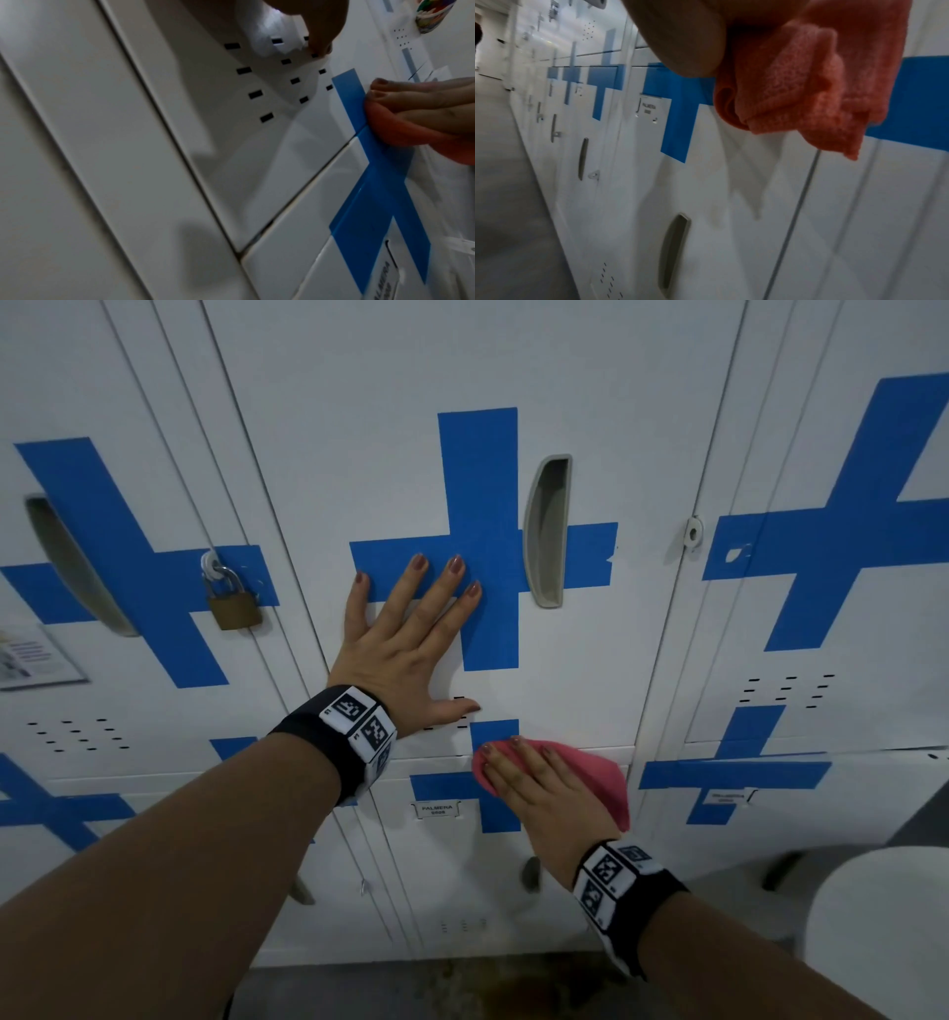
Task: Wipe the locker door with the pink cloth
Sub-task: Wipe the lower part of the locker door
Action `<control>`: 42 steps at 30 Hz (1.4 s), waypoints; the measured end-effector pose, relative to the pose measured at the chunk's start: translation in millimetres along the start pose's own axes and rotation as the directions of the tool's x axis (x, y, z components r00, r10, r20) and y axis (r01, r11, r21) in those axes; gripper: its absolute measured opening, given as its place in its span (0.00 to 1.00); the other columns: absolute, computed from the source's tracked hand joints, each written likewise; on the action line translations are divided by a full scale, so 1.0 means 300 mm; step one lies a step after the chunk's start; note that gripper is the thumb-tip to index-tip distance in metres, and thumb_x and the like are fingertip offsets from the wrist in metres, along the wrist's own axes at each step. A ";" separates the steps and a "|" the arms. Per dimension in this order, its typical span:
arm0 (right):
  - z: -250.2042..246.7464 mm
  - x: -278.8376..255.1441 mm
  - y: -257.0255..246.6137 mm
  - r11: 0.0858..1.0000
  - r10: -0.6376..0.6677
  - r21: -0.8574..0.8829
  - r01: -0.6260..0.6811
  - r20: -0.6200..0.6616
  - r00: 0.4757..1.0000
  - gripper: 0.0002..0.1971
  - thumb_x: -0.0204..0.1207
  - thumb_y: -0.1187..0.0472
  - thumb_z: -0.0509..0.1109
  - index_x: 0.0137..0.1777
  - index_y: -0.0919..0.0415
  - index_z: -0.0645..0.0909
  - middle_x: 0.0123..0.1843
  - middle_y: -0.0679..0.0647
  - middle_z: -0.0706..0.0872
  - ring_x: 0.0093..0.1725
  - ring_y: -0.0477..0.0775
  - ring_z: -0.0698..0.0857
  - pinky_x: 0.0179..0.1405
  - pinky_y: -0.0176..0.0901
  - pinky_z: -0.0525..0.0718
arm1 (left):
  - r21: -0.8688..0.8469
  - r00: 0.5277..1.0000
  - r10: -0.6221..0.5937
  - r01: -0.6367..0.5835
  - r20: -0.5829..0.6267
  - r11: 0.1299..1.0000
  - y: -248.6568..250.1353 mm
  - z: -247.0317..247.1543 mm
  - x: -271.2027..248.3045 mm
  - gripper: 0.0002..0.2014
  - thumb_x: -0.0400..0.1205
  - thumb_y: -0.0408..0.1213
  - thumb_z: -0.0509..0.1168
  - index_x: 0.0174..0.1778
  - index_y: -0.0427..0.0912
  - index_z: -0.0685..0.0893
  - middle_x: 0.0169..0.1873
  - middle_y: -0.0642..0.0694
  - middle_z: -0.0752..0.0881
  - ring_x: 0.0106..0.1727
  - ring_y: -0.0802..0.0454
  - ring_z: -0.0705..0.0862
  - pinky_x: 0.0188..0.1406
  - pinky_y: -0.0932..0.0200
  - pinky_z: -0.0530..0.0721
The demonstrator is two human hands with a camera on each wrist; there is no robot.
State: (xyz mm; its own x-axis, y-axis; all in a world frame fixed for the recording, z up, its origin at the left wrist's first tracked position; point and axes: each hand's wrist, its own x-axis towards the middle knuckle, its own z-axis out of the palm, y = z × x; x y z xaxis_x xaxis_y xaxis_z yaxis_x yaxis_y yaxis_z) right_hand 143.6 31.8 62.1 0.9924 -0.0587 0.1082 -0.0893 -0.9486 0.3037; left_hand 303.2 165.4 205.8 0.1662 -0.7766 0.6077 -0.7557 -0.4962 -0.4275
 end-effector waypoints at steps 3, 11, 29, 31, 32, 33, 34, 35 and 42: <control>-0.022 0.052 -0.061 0.999 -0.020 0.050 0.022 -0.055 0.998 0.39 0.75 0.64 0.49 0.78 0.57 0.25 0.79 0.53 0.25 0.76 0.58 0.24 0.73 0.57 0.28 | -0.004 1.000 -0.001 0.001 0.007 1.000 0.000 0.002 -0.001 0.60 0.64 0.76 0.62 0.82 0.49 0.39 0.82 0.49 0.46 0.81 0.47 0.32 0.75 0.33 0.33; -0.082 0.176 -0.178 0.970 -0.116 0.202 0.138 -0.115 0.987 0.36 0.75 0.65 0.53 0.82 0.55 0.44 0.84 0.50 0.49 0.83 0.56 0.46 0.76 0.53 0.35 | -0.001 1.000 0.002 -0.002 -0.001 1.000 0.000 0.008 -0.002 0.59 0.64 0.76 0.60 0.82 0.50 0.38 0.82 0.50 0.34 0.81 0.46 0.32 0.75 0.32 0.33; -0.074 0.073 -0.014 0.971 -0.239 0.038 0.238 0.011 0.971 0.38 0.79 0.70 0.51 0.78 0.55 0.27 0.76 0.49 0.23 0.73 0.50 0.22 0.62 0.45 0.15 | 0.000 1.000 0.014 -0.014 -0.012 1.000 -0.002 0.014 -0.003 0.58 0.65 0.76 0.58 0.82 0.49 0.38 0.81 0.51 0.33 0.82 0.45 0.33 0.75 0.31 0.38; -0.062 0.053 0.017 0.976 -0.219 0.029 0.218 0.025 0.975 0.40 0.79 0.71 0.52 0.75 0.53 0.24 0.75 0.48 0.22 0.72 0.51 0.21 0.62 0.46 0.16 | -0.001 1.000 0.016 -0.016 -0.012 1.000 -0.003 0.013 -0.003 0.58 0.65 0.76 0.58 0.82 0.49 0.38 0.81 0.51 0.33 0.82 0.45 0.33 0.75 0.31 0.38; -0.055 0.047 0.029 0.978 -0.209 0.023 0.208 0.035 0.977 0.40 0.79 0.71 0.52 0.75 0.53 0.23 0.75 0.48 0.22 0.72 0.51 0.21 0.62 0.47 0.16 | 0.000 1.000 0.016 -0.016 -0.011 1.000 -0.003 0.013 -0.003 0.58 0.65 0.76 0.58 0.82 0.49 0.39 0.81 0.51 0.33 0.82 0.45 0.34 0.75 0.31 0.38; -0.047 0.039 0.041 0.979 -0.206 0.016 0.205 0.051 0.977 0.40 0.79 0.71 0.52 0.75 0.52 0.24 0.76 0.48 0.22 0.72 0.51 0.21 0.61 0.47 0.16 | 0.000 1.000 0.016 -0.016 -0.011 1.000 -0.003 0.012 -0.002 0.58 0.65 0.76 0.58 0.83 0.49 0.39 0.81 0.50 0.33 0.82 0.45 0.34 0.75 0.31 0.38; -0.038 0.030 0.056 0.979 -0.204 0.014 0.203 0.056 0.977 0.41 0.79 0.71 0.53 0.76 0.52 0.25 0.76 0.48 0.23 0.72 0.52 0.22 0.62 0.47 0.16 | 0.001 1.000 0.017 -0.017 -0.011 1.000 -0.003 0.013 -0.002 0.58 0.65 0.76 0.58 0.83 0.49 0.39 0.81 0.50 0.33 0.82 0.45 0.34 0.75 0.31 0.37; -0.028 0.021 0.071 0.978 -0.206 0.014 0.206 0.018 0.978 0.42 0.77 0.71 0.57 0.78 0.53 0.29 0.78 0.49 0.27 0.74 0.52 0.25 0.64 0.48 0.19 | 0.001 1.000 0.018 -0.018 -0.011 1.000 -0.003 0.013 -0.002 0.58 0.65 0.76 0.58 0.83 0.49 0.39 0.81 0.50 0.33 0.82 0.45 0.34 0.75 0.31 0.38; 0.022 -0.086 0.189 0.982 -0.149 -0.137 0.131 -0.132 0.980 0.49 0.52 0.66 0.80 0.76 0.56 0.66 0.78 0.54 0.64 0.76 0.57 0.64 0.69 0.62 0.61 | -0.009 1.000 0.006 -0.006 -0.001 1.000 0.002 0.016 -0.002 0.57 0.65 0.75 0.57 0.82 0.50 0.37 0.81 0.51 0.32 0.82 0.46 0.33 0.75 0.30 0.38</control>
State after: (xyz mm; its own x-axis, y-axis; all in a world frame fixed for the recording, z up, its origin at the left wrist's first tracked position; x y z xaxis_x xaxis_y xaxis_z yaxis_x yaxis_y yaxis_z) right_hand 113.4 -22.4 70.4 0.9747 0.1250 0.1853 0.0309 -0.8963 0.4424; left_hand 305.6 163.7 201.9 0.1615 -0.7790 0.6059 -0.7622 -0.4884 -0.4249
